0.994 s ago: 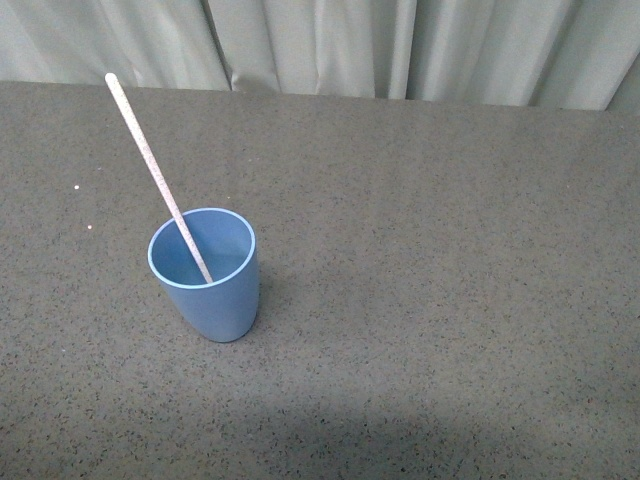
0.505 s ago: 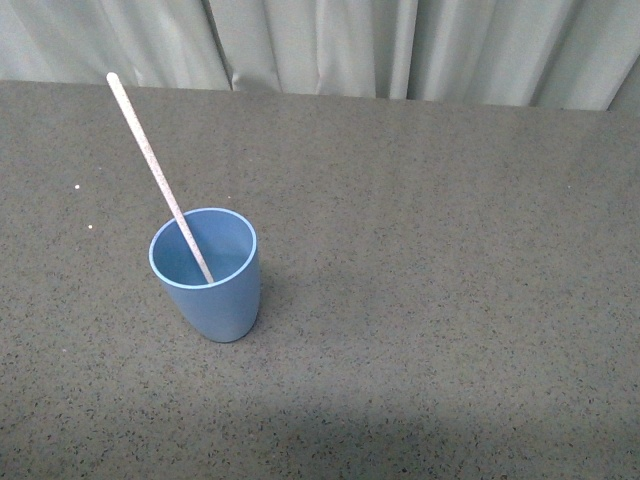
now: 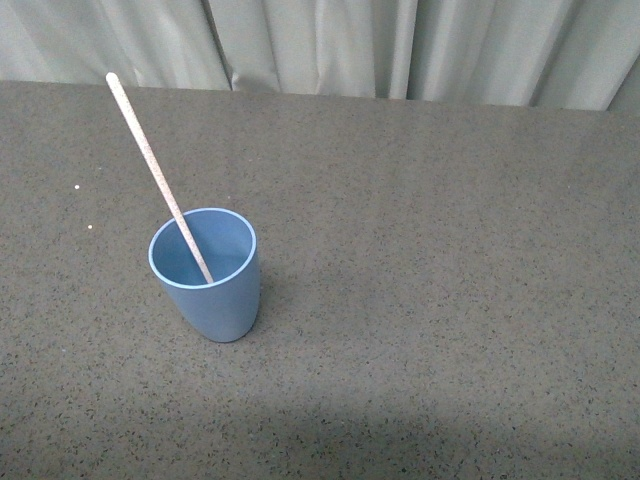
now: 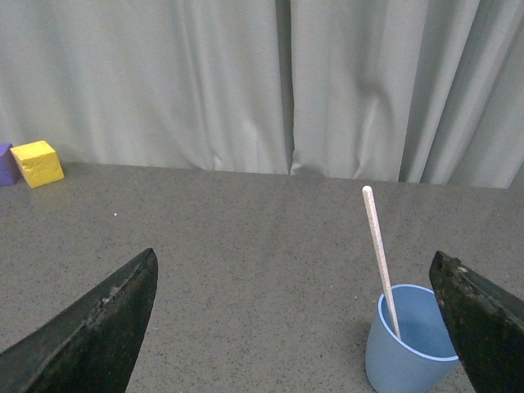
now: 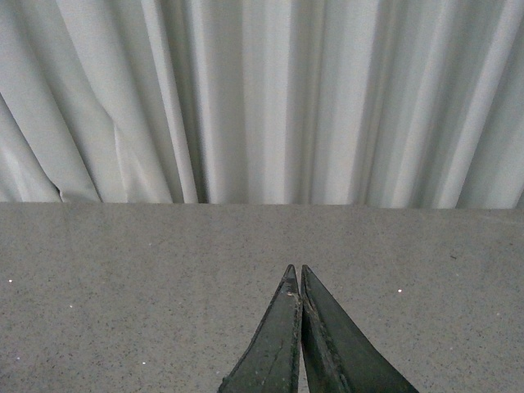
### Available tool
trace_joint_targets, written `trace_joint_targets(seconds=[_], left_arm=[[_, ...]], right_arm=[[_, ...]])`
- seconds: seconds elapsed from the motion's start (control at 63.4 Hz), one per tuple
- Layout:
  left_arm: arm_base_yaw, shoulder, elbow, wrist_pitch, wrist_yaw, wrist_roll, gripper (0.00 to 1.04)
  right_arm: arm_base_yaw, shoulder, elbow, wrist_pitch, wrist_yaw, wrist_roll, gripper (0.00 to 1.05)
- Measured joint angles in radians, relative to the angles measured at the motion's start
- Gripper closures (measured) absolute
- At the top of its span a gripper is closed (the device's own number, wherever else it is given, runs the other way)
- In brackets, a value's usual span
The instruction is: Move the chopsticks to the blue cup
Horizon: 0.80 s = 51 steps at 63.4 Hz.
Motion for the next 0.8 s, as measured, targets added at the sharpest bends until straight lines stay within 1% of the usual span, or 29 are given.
trace_joint_targets(seconds=[0.316,0.379,0.442,0.473,0.505,0.568,0.742,0.805], left_arm=[[0.000,0.000,0.000,0.000,0.000,0.000,0.07],[0.000,0.000,0.000,0.000,0.000,0.000,0.07],[0.000,0.000,0.000,0.000,0.000,0.000,0.07],[0.000,0.000,0.000,0.000,0.000,0.000,0.07],[0.000,0.000,0.000,0.000,0.000,0.000,0.07],[0.000,0.000,0.000,0.000,0.000,0.000,0.07],[0.000,0.000,0.000,0.000,0.000,0.000,0.07],[0.000,0.000,0.000,0.000,0.000,0.000,0.07]], right_arm=[[0.000,-0.100,0.000,-0.101,0.000,0.000,1.04],[0.000,-0.226,0.001,-0.260,-0.003,-0.001,1.04],[0.000,-0.261,0.001,-0.266,-0.003,-0.001,1.04],[0.000,-0.264,0.001,-0.267,-0.003,-0.002,1.01],[0.000,-0.264,0.001,-0.270,-0.003,-0.002,0.96],[0.000,-0.264,0.001,-0.271,-0.003,-0.002,0.83],[0.000,-0.264,0.001,-0.271,-0.003,-0.002,0.55],[0.000,-0.264,0.001,-0.271,-0.003,-0.002,0.43]])
